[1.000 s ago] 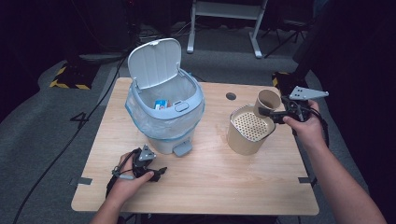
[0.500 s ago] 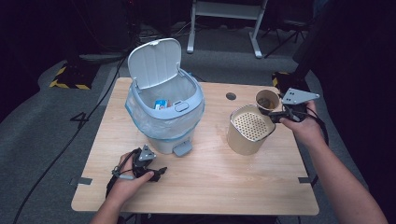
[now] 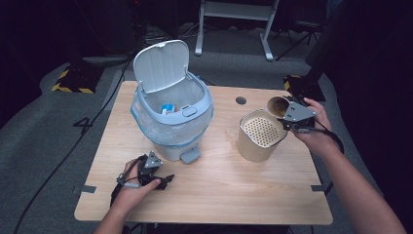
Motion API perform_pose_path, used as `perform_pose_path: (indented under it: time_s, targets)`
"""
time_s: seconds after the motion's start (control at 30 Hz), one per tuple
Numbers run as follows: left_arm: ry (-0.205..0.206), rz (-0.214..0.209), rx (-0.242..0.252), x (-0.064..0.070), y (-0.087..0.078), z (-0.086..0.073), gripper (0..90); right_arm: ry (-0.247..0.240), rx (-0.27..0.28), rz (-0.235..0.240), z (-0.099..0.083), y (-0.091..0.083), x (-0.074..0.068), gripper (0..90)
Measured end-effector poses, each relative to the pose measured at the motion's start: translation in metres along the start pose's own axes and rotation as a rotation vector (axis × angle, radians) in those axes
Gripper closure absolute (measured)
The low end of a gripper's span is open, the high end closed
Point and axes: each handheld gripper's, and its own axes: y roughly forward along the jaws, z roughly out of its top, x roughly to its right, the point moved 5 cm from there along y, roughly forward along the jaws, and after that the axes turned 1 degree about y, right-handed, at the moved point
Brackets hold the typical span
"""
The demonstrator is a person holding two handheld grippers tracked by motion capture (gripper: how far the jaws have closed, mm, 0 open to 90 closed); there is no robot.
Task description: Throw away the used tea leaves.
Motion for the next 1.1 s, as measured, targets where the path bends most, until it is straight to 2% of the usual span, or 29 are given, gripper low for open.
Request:
perform_pose_path:
  time_s: [0.03, 0.07, 0.1, 0.13, 0.17, 0.2, 0.23, 0.27, 0.37, 0.4, 0.43, 0.47, 0.5, 0.53, 0.57, 0.63, 0.73, 0.8, 0.83, 0.87, 0.9, 1.07, 1.1]
  targets:
    - [0.000, 0.000, 0.000, 0.000, 0.000, 0.000, 20.4, -0.057, -0.018, -0.019, 0.000, 0.000, 0.000, 33.1]
    - [0.000, 0.000, 0.000, 0.000, 0.000, 0.000, 20.4, -0.138, -0.056, -0.048, 0.000, 0.000, -0.001, 33.1]
    - [0.000, 0.000, 0.000, 0.000, 0.000, 0.000, 20.4, -0.138, -0.056, -0.048, 0.000, 0.000, -0.001, 33.1]
    - [0.000, 0.000, 0.000, 0.000, 0.000, 0.000, 20.4, -0.209, -0.080, -0.067, 0.001, 0.000, -0.003, 33.3]
    - [0.000, 0.000, 0.000, 0.000, 0.000, 0.000, 20.4, -0.209, -0.080, -0.067, 0.001, 0.000, -0.003, 33.3]
    - [0.000, 0.000, 0.000, 0.000, 0.000, 0.000, 20.4, -0.277, -0.109, -0.094, 0.001, 0.000, -0.005, 33.4]
    - [0.000, 0.000, 0.000, 0.000, 0.000, 0.000, 20.4, -0.305, -0.119, -0.103, 0.002, 0.000, -0.006, 33.5]
    - [-0.001, 0.000, 0.000, 0.000, 0.000, 0.000, 20.4, -0.305, -0.119, -0.103, 0.002, 0.000, -0.006, 33.5]
    - [0.000, 0.002, 0.000, 0.000, 0.000, 0.000, 20.4, -0.372, -0.156, -0.135, 0.002, 0.000, -0.009, 33.9]
    - [0.000, 0.002, 0.000, 0.000, 0.000, 0.000, 20.4, -0.439, -0.178, -0.166, 0.003, 0.000, -0.010, 34.0]
    - [0.000, 0.002, 0.000, 0.000, 0.000, 0.000, 20.4, -0.439, -0.178, -0.166, 0.003, 0.000, -0.010, 34.0]
    - [0.000, 0.002, 0.000, 0.000, 0.000, 0.000, 20.4, -0.509, -0.214, -0.205, 0.003, 0.000, -0.013, 34.1]
    - [0.000, 0.002, 0.000, 0.000, 0.000, 0.000, 20.4, -0.509, -0.214, -0.205, 0.003, 0.000, -0.013, 34.1]
    - [0.000, 0.004, 0.000, 0.000, 0.000, 0.000, 20.4, -0.590, -0.234, -0.249, 0.003, 0.001, -0.015, 34.1]
    - [0.001, 0.004, 0.000, 0.000, 0.000, 0.000, 20.4, -0.590, -0.234, -0.249, 0.003, 0.001, -0.015, 34.1]
    - [0.002, 0.005, 0.000, 0.000, 0.000, 0.000, 20.4, -0.687, -0.266, -0.294, 0.005, 0.000, -0.017, 34.1]
    - [0.002, 0.005, 0.000, 0.000, 0.000, 0.000, 20.4, -0.840, -0.303, -0.387, 0.008, -0.001, -0.020, 34.2]
    - [0.002, 0.006, 0.000, 0.000, -0.001, 0.000, 20.4, -0.984, -0.332, -0.463, 0.012, -0.002, -0.023, 34.3]
    - [0.002, 0.006, 0.000, 0.000, -0.001, 0.000, 20.4, -0.984, -0.332, -0.463, 0.012, -0.002, -0.023, 34.3]
    - [0.000, 0.005, 0.000, 0.000, -0.001, -0.001, 20.3, -1.060, -0.340, -0.489, 0.014, -0.001, -0.026, 34.3]
    - [0.000, 0.005, 0.000, 0.000, -0.001, -0.001, 20.3, -1.060, -0.340, -0.489, 0.014, -0.001, -0.026, 34.3]
    - [0.001, 0.005, 0.000, 0.000, -0.001, -0.001, 20.3, -1.207, -0.375, -0.560, 0.020, -0.004, -0.029, 34.4]
    - [0.001, 0.005, 0.000, 0.000, -0.001, -0.001, 20.3, -1.207, -0.375, -0.560, 0.020, -0.004, -0.029, 34.4]
